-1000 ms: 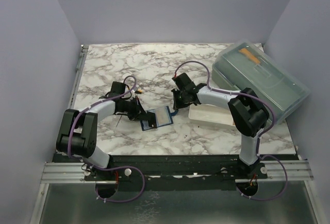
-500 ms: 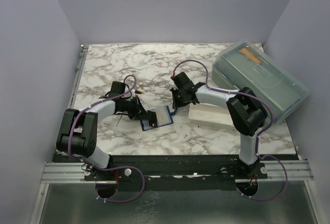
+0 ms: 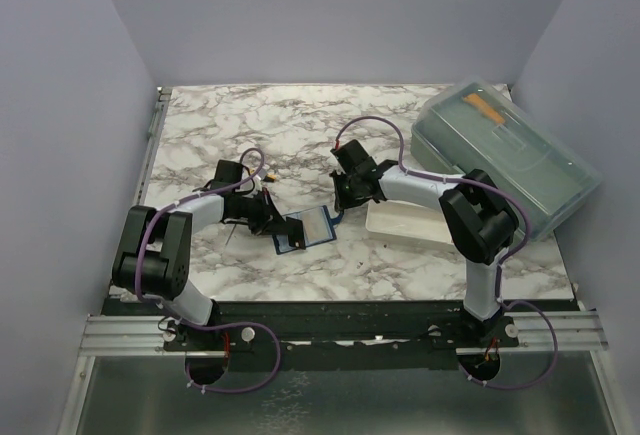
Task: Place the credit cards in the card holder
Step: Insert the credit card into the card holder.
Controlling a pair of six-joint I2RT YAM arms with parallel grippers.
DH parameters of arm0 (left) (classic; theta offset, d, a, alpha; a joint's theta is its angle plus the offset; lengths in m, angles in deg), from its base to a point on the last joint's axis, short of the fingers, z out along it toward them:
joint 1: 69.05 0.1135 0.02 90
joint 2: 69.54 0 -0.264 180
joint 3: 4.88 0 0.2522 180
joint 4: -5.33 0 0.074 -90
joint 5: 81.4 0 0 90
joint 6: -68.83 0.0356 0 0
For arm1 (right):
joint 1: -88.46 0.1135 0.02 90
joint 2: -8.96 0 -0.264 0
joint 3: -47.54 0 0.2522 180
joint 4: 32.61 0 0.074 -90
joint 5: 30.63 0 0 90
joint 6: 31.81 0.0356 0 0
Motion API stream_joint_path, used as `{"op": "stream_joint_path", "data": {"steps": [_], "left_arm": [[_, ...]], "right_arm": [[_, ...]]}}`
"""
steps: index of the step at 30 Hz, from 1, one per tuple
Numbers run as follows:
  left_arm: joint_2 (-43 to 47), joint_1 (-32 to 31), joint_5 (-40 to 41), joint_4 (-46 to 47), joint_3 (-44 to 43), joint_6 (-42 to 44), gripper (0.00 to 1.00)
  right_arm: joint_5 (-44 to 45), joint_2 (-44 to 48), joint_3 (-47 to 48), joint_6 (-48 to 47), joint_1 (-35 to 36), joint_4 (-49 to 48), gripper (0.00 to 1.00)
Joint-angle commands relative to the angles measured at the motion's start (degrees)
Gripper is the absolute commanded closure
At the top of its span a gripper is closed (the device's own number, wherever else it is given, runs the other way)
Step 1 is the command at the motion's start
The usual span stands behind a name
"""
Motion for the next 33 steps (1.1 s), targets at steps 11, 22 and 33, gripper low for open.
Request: {"op": "stream_joint_path", "data": {"steps": [11,22,33], "left_arm": [[3.2,0.4,-1.9,2.0,2.0,-1.4,1.00],[0.0,0.3,-3.4,3.2,1.8,-1.4,1.00],[-2.0,0.7,-3.4,3.2,1.5,-1.5,1.00]], "right_arm": [[1.3,-2.7,1.5,-1.4,-0.1,2.9,1.00],[0.9,-3.0,2.0,-1.3,-0.1,3.0,1.00],[0.7,-3.0,2.2,-1.4,-0.1,3.3,1.00]]}}
